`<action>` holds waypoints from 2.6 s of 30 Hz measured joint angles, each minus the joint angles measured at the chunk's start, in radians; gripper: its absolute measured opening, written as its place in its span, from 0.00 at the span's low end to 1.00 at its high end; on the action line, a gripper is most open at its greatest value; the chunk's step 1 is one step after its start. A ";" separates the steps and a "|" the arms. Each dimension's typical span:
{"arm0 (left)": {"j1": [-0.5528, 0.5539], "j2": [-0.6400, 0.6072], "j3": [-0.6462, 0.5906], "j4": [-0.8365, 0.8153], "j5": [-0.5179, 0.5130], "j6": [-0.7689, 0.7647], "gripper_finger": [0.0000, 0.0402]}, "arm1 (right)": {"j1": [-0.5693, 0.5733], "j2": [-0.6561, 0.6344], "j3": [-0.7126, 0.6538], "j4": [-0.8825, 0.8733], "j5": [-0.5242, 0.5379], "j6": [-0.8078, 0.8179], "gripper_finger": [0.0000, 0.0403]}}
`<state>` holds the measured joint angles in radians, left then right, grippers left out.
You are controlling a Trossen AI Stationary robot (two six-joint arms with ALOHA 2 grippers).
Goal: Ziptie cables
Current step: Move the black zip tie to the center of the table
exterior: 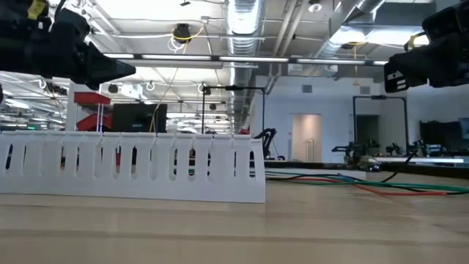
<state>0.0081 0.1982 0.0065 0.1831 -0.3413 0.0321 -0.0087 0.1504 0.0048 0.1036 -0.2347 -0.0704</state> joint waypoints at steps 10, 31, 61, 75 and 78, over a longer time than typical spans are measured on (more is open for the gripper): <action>0.003 0.006 0.000 0.016 -0.059 -0.299 0.00 | 0.000 0.000 0.000 -0.003 0.000 0.000 0.00; 0.009 0.024 0.000 0.004 -0.162 -0.835 0.00 | -0.008 0.000 0.005 0.180 0.056 0.313 0.00; 0.009 0.300 0.582 0.211 0.035 -0.129 0.00 | 0.014 0.212 0.705 -0.288 0.504 0.274 0.00; 0.029 1.096 1.111 -0.411 0.038 -0.181 0.00 | 0.032 0.506 0.954 -1.162 0.582 0.767 0.00; 0.045 1.235 1.149 -0.416 0.184 -0.230 0.00 | 0.053 0.523 0.955 -1.256 0.609 0.833 0.00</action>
<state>0.0527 1.4330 1.1556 -0.2332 -0.1577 -0.1978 0.0442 0.6735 0.9598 -1.1525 0.3739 0.7631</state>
